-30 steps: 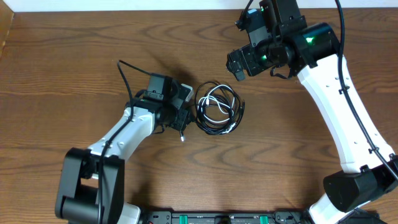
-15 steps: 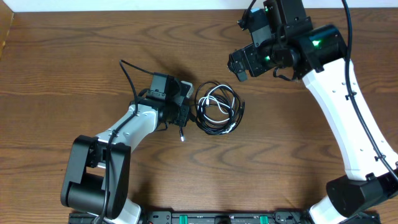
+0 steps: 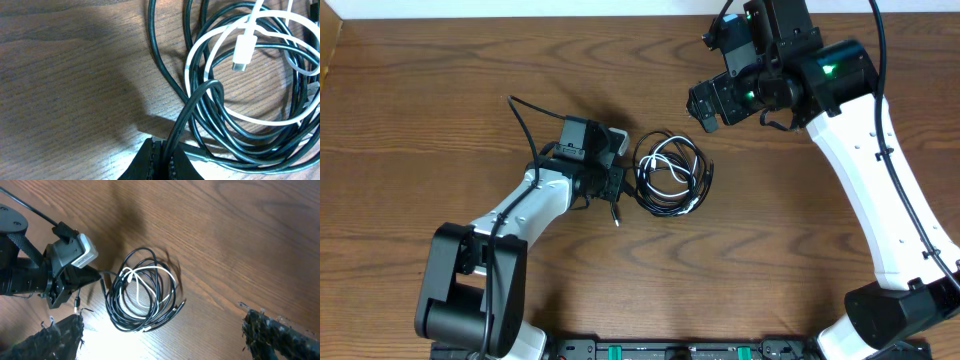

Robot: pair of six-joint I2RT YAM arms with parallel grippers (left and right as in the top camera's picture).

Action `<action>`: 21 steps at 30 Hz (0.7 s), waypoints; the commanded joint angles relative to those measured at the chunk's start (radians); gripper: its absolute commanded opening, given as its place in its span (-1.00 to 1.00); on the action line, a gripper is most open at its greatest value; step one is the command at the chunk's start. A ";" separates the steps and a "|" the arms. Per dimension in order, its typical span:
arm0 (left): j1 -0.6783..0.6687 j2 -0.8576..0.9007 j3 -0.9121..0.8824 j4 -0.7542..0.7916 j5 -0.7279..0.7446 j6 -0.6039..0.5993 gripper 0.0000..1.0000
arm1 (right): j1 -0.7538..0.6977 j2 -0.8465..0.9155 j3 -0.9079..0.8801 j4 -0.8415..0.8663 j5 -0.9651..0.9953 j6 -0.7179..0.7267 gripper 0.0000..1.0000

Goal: Untangle cables

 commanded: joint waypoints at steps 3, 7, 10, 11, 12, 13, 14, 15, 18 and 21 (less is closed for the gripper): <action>0.006 -0.060 0.033 -0.013 -0.001 -0.013 -0.85 | -0.003 -0.022 -0.001 0.000 -0.006 -0.013 0.99; 0.006 -0.123 0.035 -0.016 -0.002 -0.012 -0.85 | -0.003 -0.022 -0.001 0.000 -0.006 -0.013 0.99; 0.018 -0.175 0.040 -0.016 -0.002 -0.027 -0.85 | -0.003 -0.021 -0.001 0.000 -0.006 -0.013 0.99; 0.032 -0.200 0.045 -0.016 -0.002 -0.048 -0.84 | -0.003 -0.021 -0.001 -0.002 -0.006 -0.013 0.99; 0.049 -0.229 0.055 -0.024 -0.001 -0.071 -0.85 | -0.003 -0.021 -0.001 -0.005 -0.006 -0.013 0.99; 0.056 -0.242 0.061 -0.031 -0.001 -0.077 -0.85 | -0.003 -0.021 -0.001 -0.008 -0.006 -0.013 0.99; 0.066 -0.260 0.074 -0.045 0.006 -0.077 -0.85 | -0.003 -0.021 -0.001 -0.012 -0.006 -0.013 0.99; 0.074 -0.277 0.093 -0.067 0.016 -0.077 -0.85 | -0.003 -0.021 -0.001 -0.018 -0.006 -0.013 0.99; 0.076 -0.307 0.166 -0.144 0.031 -0.077 -0.85 | -0.002 -0.019 -0.012 -0.027 -0.006 -0.021 0.98; 0.074 -0.312 0.250 -0.211 0.037 -0.084 -0.85 | 0.006 -0.019 -0.046 -0.024 -0.008 -0.028 0.98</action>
